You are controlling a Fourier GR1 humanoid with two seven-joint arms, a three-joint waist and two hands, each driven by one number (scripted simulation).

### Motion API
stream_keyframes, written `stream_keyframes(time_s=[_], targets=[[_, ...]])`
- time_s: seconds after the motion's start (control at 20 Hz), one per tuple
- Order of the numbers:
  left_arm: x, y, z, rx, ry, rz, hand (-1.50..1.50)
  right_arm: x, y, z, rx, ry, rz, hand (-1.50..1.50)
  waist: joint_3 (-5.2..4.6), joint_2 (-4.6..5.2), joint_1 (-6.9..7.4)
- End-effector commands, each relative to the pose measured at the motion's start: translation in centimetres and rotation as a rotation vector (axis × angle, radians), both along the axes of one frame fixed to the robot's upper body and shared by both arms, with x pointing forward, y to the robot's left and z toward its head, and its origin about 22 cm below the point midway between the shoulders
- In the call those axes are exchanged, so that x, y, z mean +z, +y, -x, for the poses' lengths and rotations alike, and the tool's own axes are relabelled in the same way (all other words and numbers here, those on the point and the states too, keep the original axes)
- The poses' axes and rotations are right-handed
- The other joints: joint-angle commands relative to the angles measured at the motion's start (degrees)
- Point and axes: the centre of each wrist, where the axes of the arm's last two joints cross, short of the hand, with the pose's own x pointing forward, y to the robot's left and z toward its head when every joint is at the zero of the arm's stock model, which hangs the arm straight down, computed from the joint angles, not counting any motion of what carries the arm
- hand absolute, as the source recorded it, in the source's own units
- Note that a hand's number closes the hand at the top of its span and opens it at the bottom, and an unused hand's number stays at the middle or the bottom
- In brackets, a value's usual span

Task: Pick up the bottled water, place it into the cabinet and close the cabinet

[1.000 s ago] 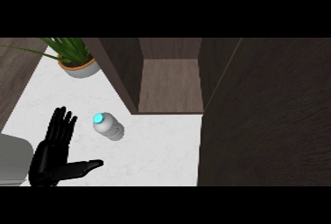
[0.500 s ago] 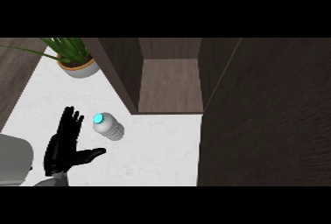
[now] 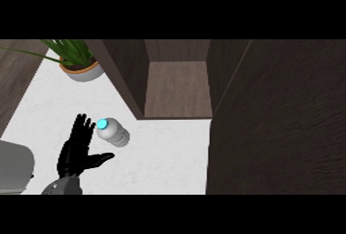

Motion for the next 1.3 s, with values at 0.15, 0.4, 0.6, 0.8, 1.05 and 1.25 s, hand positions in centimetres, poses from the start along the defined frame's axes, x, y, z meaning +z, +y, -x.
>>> stream_keyframes(time_s=[0.15, 0.4, 0.6, 0.8, 1.05, 1.25], targets=[[-1.7, -0.8, -1.4, -0.022, -0.001, 0.027, -1.5, 1.2, -1.5, 0.2, 0.009, -0.02, 0.019, -1.5, -0.01, 0.05, -0.08], [-3.5, -1.1, -0.4, -0.028, 0.004, 0.039, -1.5, 0.5, 0.4, 0.5, 0.005, -0.017, -0.002, -1.5, -0.08, 0.22, -0.53], [-3.1, -1.0, -1.4, -0.04, -0.016, 0.072, -1.5, 0.2, 0.2, 0.3, 0.01, -0.002, 0.008, -1.5, -0.1, 0.28, -0.68], [-3.3, -2.2, -1.3, -0.074, -0.027, 0.162, -1.5, -0.8, 1.1, 0.2, 0.017, -0.002, 0.003, -1.5, -0.03, 0.06, -0.24], [-3.1, -2.8, -2.2, -0.099, -0.011, 0.219, -1.5, -0.6, -0.5, -0.7, 0.025, -0.003, 0.005, -1.5, -0.1, 0.38, -0.76], [-2.9, -3.2, -2.7, -0.14, -0.029, 0.265, -1.5, -0.9, 1.4, -0.9, 0.036, 0.003, -0.029, -1.5, -0.11, 0.36, -0.91]])
